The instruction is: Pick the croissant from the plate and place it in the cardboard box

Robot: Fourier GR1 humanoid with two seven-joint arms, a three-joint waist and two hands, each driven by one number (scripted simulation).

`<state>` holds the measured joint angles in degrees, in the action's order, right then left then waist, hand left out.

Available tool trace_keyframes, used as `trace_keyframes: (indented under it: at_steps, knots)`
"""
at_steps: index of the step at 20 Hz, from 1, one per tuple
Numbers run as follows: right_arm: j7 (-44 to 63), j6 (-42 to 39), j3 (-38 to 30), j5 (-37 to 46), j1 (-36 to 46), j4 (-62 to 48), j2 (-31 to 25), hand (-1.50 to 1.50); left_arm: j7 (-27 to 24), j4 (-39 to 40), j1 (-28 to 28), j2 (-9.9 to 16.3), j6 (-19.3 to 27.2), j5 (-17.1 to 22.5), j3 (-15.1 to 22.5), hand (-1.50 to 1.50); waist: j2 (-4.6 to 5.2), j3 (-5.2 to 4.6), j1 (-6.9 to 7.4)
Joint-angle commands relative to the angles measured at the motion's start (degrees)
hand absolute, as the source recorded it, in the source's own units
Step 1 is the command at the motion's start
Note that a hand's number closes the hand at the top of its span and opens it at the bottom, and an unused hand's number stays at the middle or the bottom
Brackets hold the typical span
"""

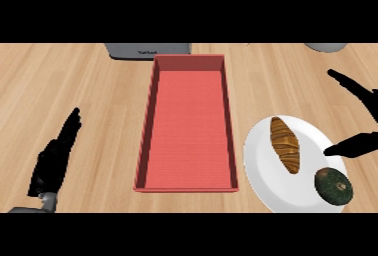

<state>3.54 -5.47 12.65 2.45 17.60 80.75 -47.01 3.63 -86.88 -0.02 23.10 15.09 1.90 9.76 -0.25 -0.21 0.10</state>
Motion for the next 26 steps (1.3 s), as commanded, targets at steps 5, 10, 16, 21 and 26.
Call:
trace_keyframes:
  at_steps: [5,10,16,21,26]
  knots:
    - [19.53,-14.48,5.70,-0.83,3.04,10.59,-2.41,-1.50,0.91,-2.11,1.56,-0.03,-1.68,0.42,-0.94,0.00,0.05,0.13,0.07]
    - [24.83,-14.89,5.76,4.50,3.95,9.42,4.13,-1.50,-3.11,4.27,-0.99,-4.10,-1.22,-2.61,-1.04,0.00,0.29,0.18,0.07]
    - [27.70,-14.05,6.41,12.06,2.10,8.56,9.79,-1.50,0.31,-2.63,2.09,-5.55,-0.14,-5.84,-0.12,0.00,0.27,0.21,0.36]
    - [29.59,-18.01,3.93,15.63,0.86,9.34,13.13,-1.50,0.44,-2.85,3.25,-4.98,-4.15,-4.33,-4.03,0.00,0.23,0.20,0.22]
    - [27.56,-20.10,0.30,18.43,-3.40,11.47,15.22,-1.50,2.03,-2.05,1.08,-7.45,-4.15,-7.60,-4.39,0.00,0.23,0.21,-0.05]
